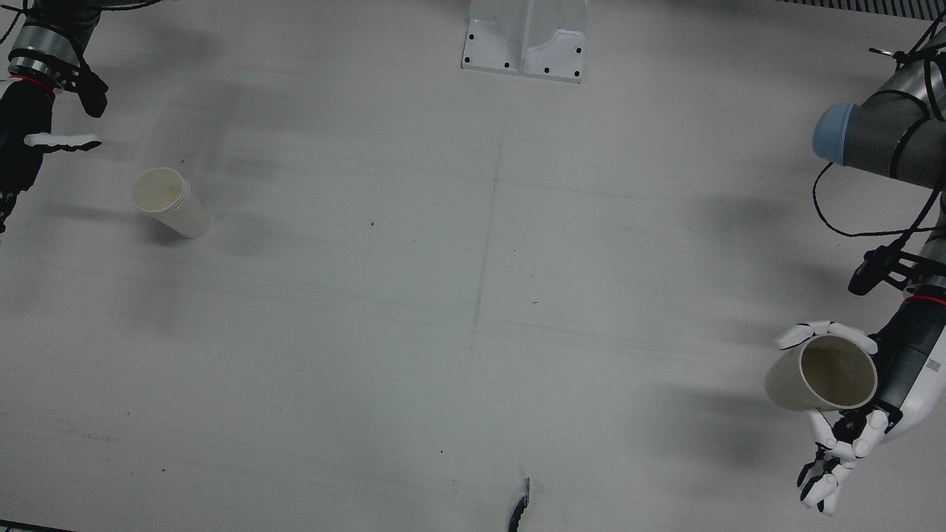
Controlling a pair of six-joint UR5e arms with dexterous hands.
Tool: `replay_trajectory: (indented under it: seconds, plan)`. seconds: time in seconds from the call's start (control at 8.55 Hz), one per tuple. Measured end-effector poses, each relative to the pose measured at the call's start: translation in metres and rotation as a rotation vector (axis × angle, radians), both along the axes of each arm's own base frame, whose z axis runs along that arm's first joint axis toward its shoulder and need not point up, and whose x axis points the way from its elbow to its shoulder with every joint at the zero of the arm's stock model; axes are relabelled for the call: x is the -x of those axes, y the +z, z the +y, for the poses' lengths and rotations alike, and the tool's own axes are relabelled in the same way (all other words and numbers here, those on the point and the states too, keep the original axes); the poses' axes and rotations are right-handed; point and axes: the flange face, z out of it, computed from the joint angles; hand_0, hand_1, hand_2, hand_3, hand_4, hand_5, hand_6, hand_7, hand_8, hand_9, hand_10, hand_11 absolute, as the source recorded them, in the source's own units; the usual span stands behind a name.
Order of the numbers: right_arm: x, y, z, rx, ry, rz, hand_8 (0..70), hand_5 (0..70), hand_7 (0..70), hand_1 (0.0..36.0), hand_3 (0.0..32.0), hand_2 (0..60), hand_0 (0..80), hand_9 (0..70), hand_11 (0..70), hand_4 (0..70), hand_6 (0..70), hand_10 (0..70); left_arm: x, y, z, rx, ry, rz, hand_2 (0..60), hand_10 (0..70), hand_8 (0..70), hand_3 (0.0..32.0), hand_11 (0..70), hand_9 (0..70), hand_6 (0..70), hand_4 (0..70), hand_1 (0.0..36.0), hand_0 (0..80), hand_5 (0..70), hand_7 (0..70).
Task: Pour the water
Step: 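Bring the right hand in toward the other white paper cup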
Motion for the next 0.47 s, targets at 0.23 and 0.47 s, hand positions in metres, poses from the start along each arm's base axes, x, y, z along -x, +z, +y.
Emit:
replay_trajectory:
  seconds: [0.23,0.47]
  plan:
    - [0.01,0.005,0.004,0.009,0.049,-0.011,2.0,0.0,0.0,7.2,0.0,0.0,43.7,1.8,7.4,0.7,0.0,4.3,0.002,-0.002,0.0,-0.005,0.005,0.0,52.0,4.2,0.0,0.0,7.7,0.8,2.4,6.7,24.3,46.2,70.0,11.4]
    - [0.042,0.009,0.025,0.02,0.101,-0.063,2.1,0.0,0.0,7.0,0.0,0.0,43.9,1.2,5.8,1.3,0.0,3.3,0.011,-0.003,-0.003,-0.01,0.007,-0.003,50.0,4.1,0.0,0.0,7.6,0.8,2.2,6.7,23.8,46.4,70.0,11.0]
